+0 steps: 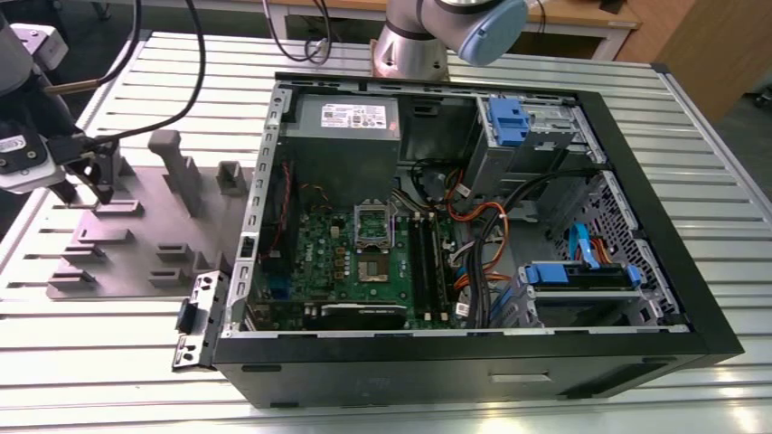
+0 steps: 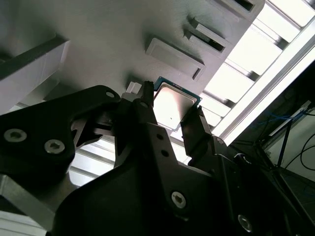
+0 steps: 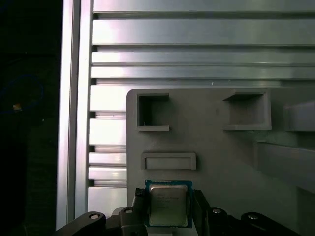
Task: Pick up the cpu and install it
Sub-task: 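Pick up the cpu and move it towards the insertion slot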
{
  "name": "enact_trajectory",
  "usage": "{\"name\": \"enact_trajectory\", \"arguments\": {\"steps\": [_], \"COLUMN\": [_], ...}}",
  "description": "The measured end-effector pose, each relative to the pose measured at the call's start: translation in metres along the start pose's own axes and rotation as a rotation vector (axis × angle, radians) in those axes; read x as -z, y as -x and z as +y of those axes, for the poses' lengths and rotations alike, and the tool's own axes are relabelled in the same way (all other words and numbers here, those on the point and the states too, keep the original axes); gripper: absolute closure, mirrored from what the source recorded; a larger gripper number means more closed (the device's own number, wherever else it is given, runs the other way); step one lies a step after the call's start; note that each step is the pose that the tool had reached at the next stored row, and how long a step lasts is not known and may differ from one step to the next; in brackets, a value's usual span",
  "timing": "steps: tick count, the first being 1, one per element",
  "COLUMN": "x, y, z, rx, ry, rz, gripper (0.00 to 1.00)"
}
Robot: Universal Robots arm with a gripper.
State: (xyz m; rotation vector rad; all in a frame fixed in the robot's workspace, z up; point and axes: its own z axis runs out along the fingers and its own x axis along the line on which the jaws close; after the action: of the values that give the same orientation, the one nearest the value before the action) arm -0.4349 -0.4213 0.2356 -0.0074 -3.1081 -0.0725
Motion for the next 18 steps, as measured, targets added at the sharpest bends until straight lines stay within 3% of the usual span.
{"name": "enact_trajectory", "arguments": {"steps": [18], "x": [0.005], "y": [-0.0002], "z": [0.0002], "rx": [0.0], "ry": [0.0], "rz": [0.0], "gripper": [0.53]}}
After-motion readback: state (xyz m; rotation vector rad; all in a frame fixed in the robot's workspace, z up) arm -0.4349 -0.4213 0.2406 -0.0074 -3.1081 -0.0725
